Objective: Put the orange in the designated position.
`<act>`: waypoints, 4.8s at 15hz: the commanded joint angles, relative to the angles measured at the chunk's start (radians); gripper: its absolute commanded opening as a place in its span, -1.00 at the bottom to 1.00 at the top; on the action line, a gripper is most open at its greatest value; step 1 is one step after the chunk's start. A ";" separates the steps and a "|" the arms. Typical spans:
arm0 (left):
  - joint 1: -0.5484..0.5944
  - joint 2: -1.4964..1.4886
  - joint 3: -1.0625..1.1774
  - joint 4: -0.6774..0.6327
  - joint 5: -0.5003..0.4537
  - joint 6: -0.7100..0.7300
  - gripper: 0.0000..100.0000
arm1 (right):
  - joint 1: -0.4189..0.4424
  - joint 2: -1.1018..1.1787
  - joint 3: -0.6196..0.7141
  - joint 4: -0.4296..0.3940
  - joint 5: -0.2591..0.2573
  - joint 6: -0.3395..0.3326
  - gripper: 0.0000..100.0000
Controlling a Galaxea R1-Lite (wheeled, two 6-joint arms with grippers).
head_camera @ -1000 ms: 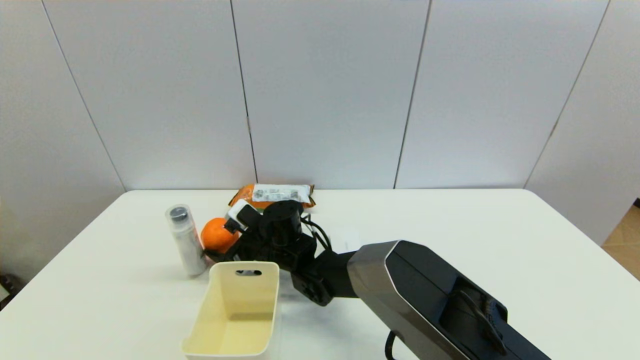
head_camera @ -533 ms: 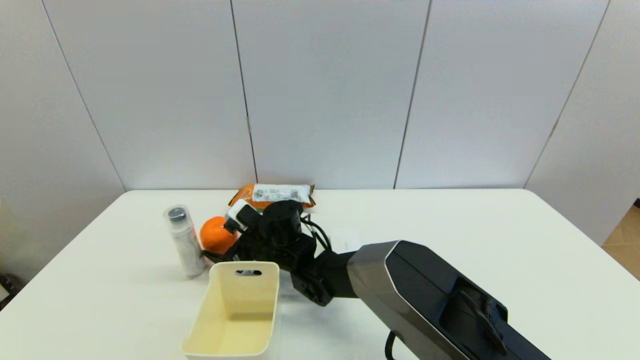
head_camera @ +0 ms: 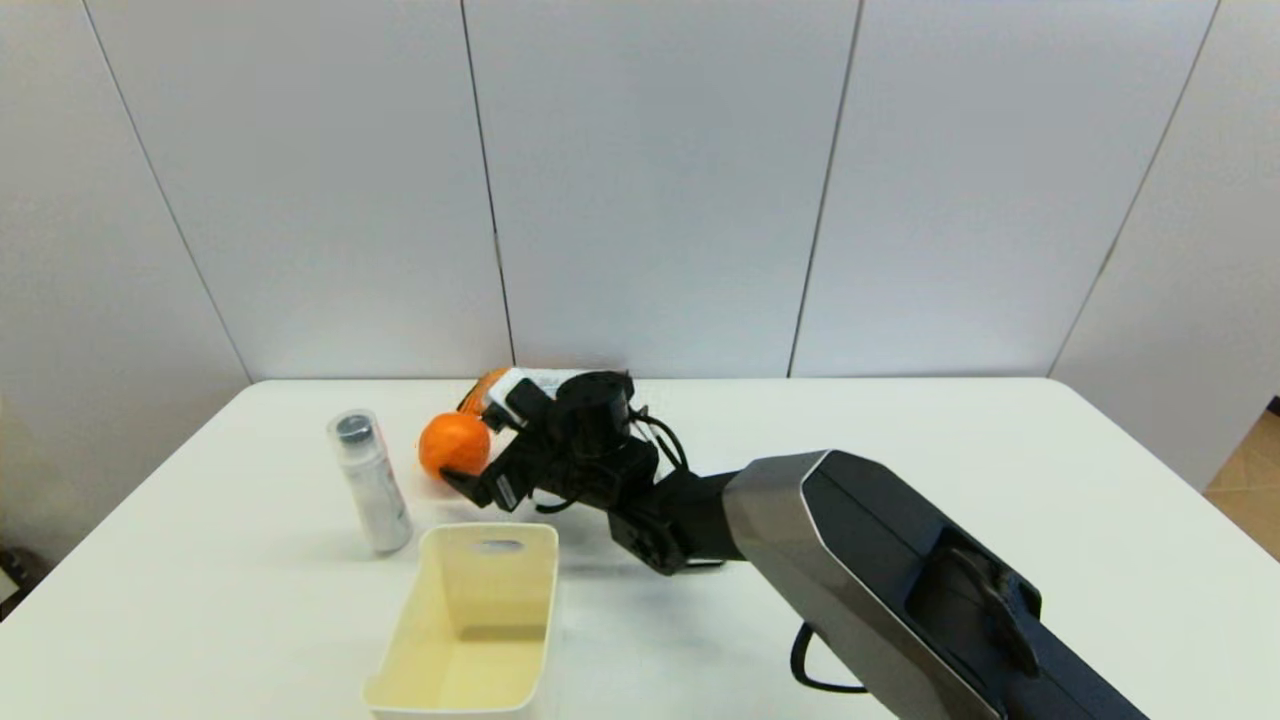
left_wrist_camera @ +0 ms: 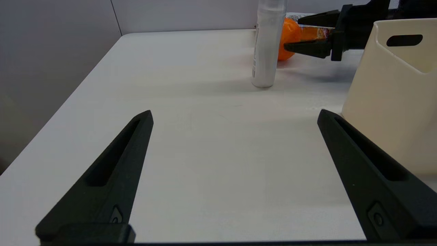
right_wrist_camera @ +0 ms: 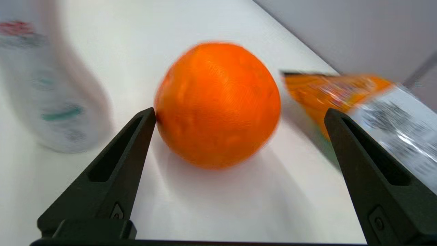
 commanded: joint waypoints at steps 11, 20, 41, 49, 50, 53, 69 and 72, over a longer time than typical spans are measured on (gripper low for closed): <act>0.000 0.000 0.000 0.000 -0.001 0.001 1.00 | -0.045 -0.245 0.053 0.131 -0.007 0.003 1.00; 0.000 0.000 0.000 0.000 -0.001 0.001 1.00 | -0.045 -0.472 0.054 0.184 -0.009 0.008 1.00; 0.000 0.000 0.000 0.000 -0.001 0.001 1.00 | -0.529 -1.492 0.792 0.605 -0.220 0.165 1.00; 0.000 0.000 0.000 0.000 -0.001 0.001 1.00 | -0.662 -1.811 1.137 0.602 -0.220 0.166 1.00; 0.000 0.000 0.000 0.000 -0.001 0.001 1.00 | -0.662 -1.840 1.163 0.600 -0.220 0.166 1.00; 0.000 0.000 0.000 0.000 -0.001 0.001 1.00 | -0.662 -1.964 1.277 0.602 -0.219 0.165 1.00; 0.000 0.000 0.000 0.000 -0.001 0.001 1.00 | -0.777 -2.434 1.694 0.609 -0.147 0.155 1.00; 0.000 0.000 0.000 0.000 -0.001 0.001 1.00 | -0.782 -2.510 1.774 0.603 -0.150 0.151 1.00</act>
